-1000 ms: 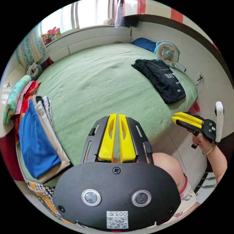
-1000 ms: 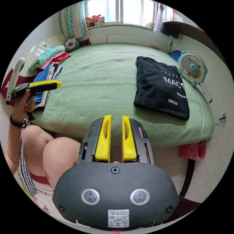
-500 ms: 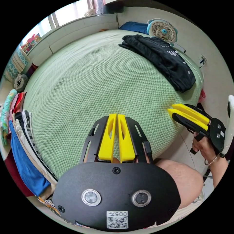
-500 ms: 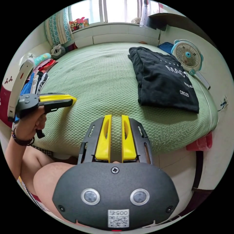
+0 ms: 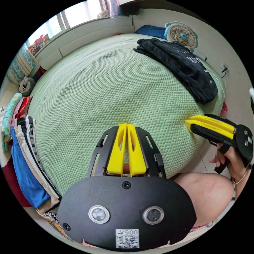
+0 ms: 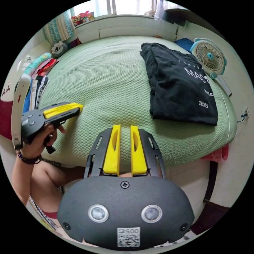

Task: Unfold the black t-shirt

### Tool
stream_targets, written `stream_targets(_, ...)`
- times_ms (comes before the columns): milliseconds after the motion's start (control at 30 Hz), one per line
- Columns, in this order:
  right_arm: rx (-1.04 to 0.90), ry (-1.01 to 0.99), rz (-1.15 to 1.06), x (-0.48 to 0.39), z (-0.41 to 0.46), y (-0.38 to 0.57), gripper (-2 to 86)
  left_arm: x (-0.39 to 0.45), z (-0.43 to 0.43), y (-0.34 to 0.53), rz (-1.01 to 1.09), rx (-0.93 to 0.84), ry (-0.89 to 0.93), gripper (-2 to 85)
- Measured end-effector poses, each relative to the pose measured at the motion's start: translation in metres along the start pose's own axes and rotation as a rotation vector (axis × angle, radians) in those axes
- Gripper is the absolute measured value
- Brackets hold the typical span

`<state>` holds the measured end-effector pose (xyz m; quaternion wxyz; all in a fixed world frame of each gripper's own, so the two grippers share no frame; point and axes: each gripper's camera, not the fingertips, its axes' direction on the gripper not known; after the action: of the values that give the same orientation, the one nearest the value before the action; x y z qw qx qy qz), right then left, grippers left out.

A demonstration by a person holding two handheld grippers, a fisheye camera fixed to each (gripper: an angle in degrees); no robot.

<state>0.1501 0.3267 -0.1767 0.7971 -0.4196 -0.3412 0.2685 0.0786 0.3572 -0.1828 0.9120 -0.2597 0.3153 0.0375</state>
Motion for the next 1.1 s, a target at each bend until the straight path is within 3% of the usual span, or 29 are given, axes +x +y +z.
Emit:
stream_targets(133,-0.007,0.011,0.053,0.002,-0.006,-0.007,0.4,0.001,-0.005,0.004,0.063,0.068,-0.046,-0.3)
stream_targets(233,0.107,0.067,0.042,-0.005,-0.025,0.003,0.1,-0.007,-0.014,0.006,0.053,0.096,0.047,-0.2)
stream_targets(400,0.245,0.135,0.032,-0.009,-0.052,0.011,7.3,-0.035,-0.022,0.004,-0.028,0.167,0.18,-0.2)
stream_targets(600,0.309,0.292,0.136,0.001,-0.066,-0.012,8.9,-0.073,-0.022,0.0,-0.116,0.188,0.209,-0.2)
stream_targets(767,0.236,0.229,0.097,0.012,-0.037,0.017,9.7,-0.094,-0.019,-0.002,-0.105,0.189,0.26,-0.2)
stream_targets(867,0.349,0.205,0.13,0.025,-0.053,0.027,10.3,-0.106,-0.016,-0.002,-0.113,0.185,0.258,-0.2)
stream_targets(1100,0.288,0.196,0.119,0.025,-0.038,0.022,11.4,-0.123,-0.008,-0.001,-0.15,0.156,0.28,-0.2)
